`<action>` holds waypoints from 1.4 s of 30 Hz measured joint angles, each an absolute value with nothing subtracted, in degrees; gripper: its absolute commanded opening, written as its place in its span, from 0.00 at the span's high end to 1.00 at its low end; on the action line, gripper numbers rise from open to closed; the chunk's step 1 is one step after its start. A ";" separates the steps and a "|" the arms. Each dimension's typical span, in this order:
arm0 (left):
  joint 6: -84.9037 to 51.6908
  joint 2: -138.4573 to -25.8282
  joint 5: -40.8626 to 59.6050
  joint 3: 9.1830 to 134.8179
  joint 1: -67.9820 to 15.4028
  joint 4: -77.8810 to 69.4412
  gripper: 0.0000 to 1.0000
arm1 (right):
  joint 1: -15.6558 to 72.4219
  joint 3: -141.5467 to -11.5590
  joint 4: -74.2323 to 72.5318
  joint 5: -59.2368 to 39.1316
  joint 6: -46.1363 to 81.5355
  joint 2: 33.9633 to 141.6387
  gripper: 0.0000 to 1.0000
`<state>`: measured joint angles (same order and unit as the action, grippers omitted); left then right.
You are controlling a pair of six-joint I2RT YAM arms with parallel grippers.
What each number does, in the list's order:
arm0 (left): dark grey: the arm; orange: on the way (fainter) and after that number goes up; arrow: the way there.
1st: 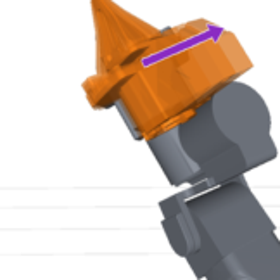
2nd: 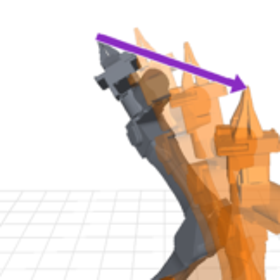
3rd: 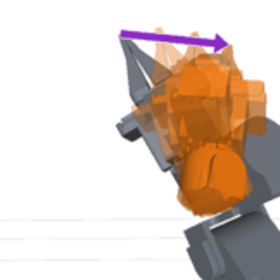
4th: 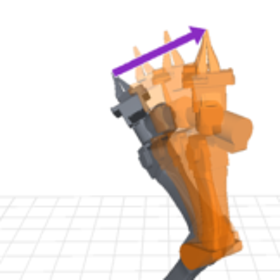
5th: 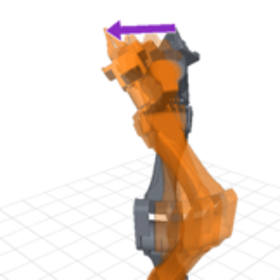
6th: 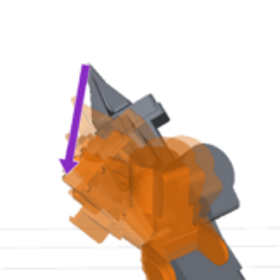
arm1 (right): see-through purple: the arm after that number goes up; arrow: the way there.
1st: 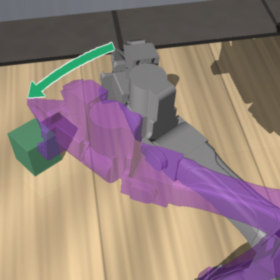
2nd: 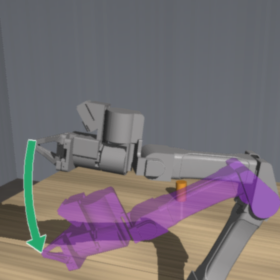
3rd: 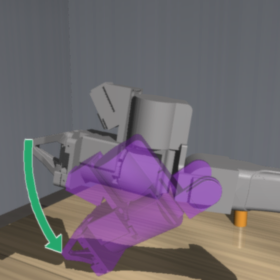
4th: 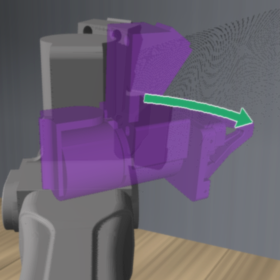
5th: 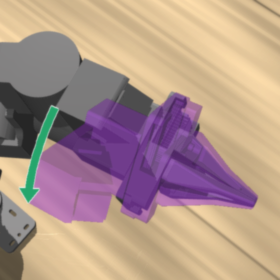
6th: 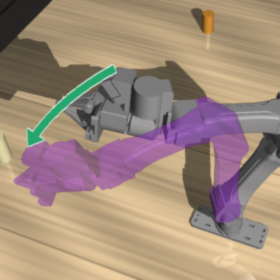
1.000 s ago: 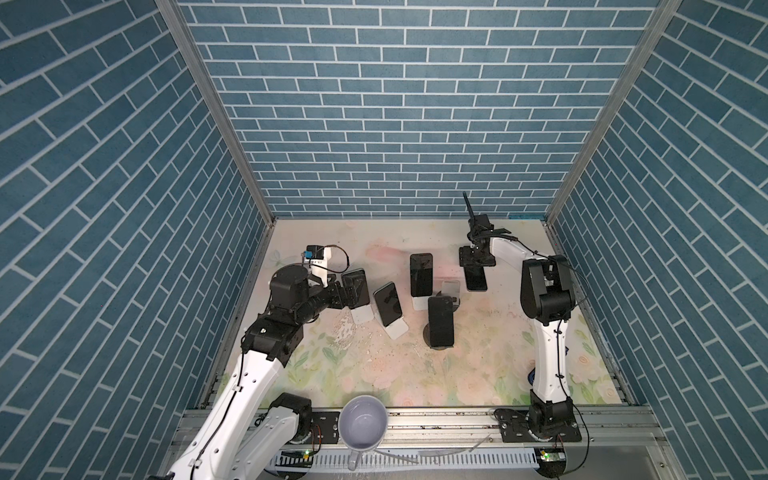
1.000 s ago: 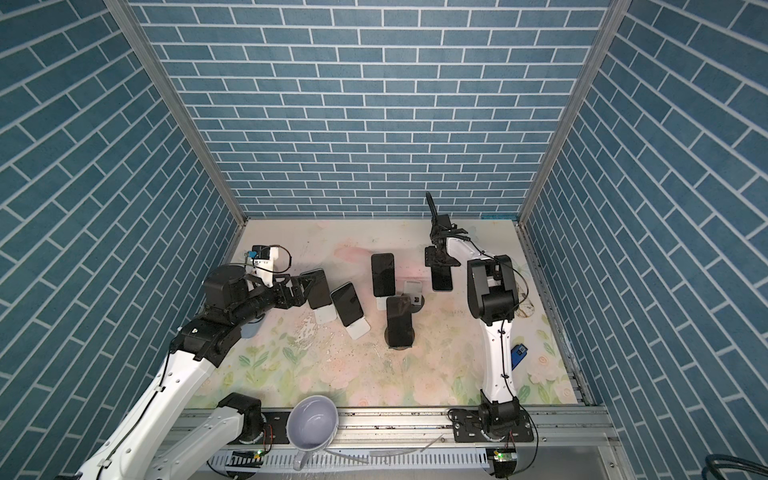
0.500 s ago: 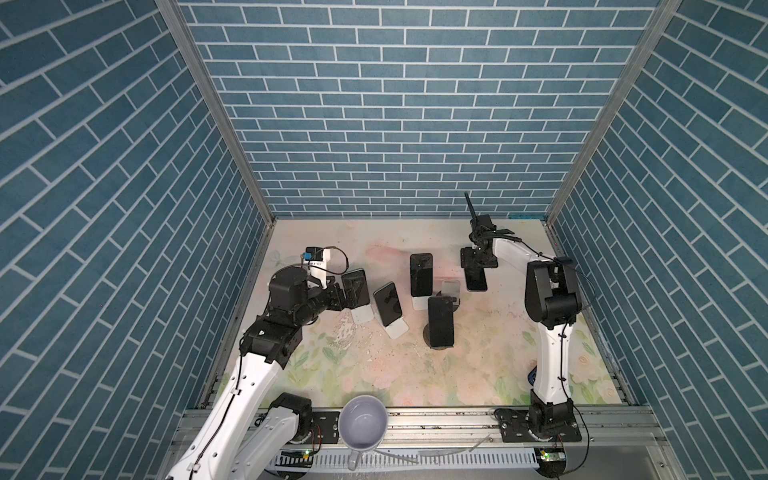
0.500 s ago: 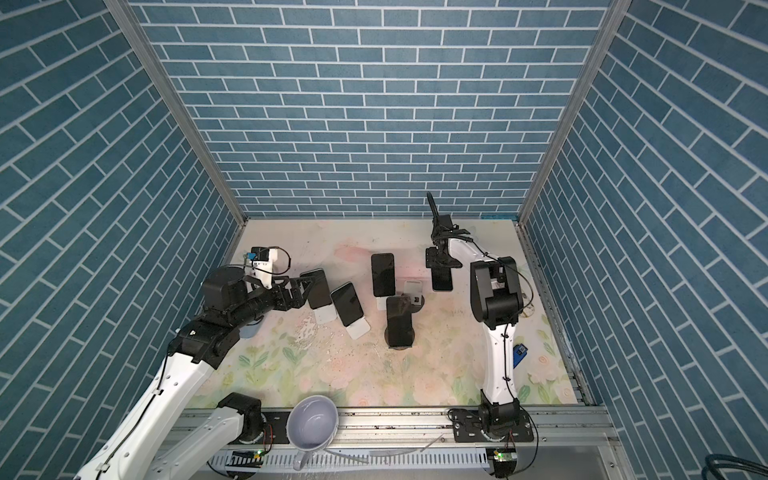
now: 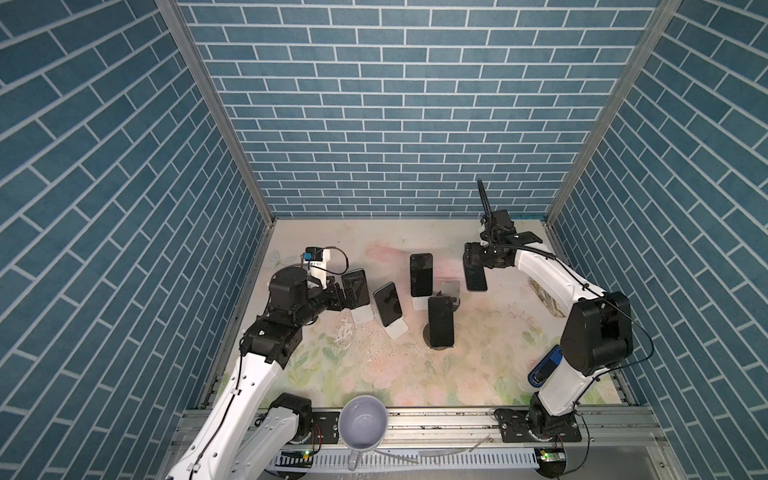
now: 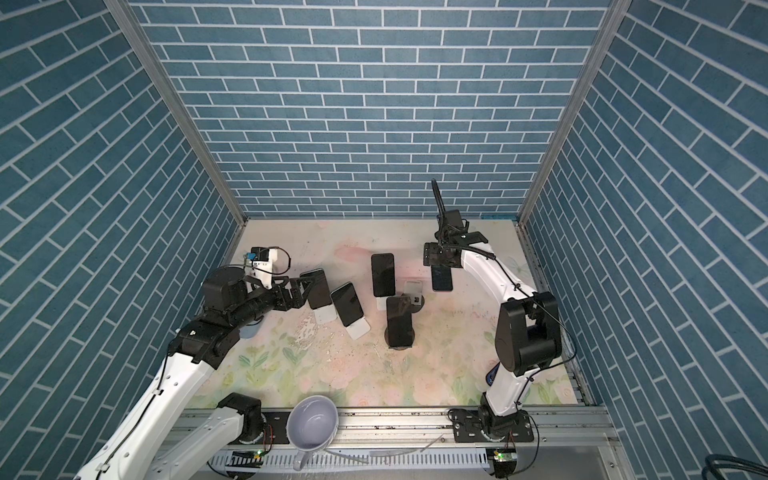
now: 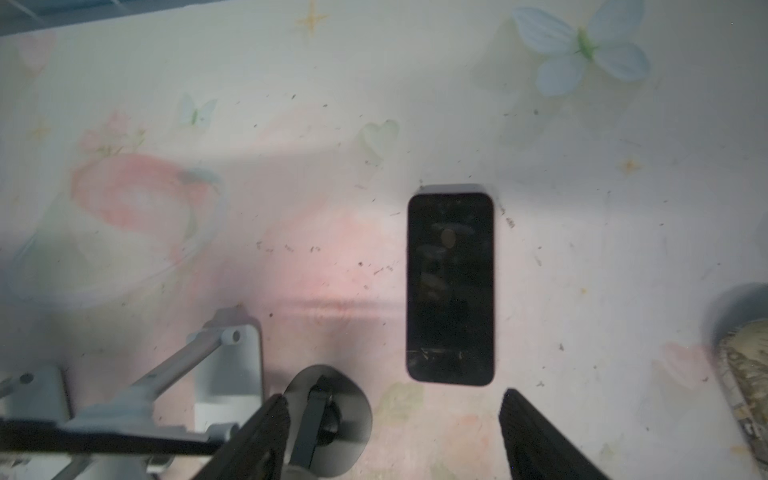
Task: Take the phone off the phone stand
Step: 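Lower the purple-framed phone flat onto the table and open the right gripper, then move the right gripper over the black phone on the stand nearer the robot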
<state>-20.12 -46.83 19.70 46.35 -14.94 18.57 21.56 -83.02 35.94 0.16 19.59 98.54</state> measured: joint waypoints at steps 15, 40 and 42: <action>-21.23 -46.83 20.93 46.00 -14.94 17.63 0.00 | 29.36 -76.40 39.77 3.68 22.63 82.83 0.01; -23.62 -44.82 28.18 44.10 -15.46 15.38 0.00 | 52.56 -67.99 40.49 20.38 36.27 77.69 0.01; -23.77 -44.60 27.46 44.10 -15.46 15.38 0.00 | 54.39 -67.75 40.36 21.80 37.54 78.65 0.01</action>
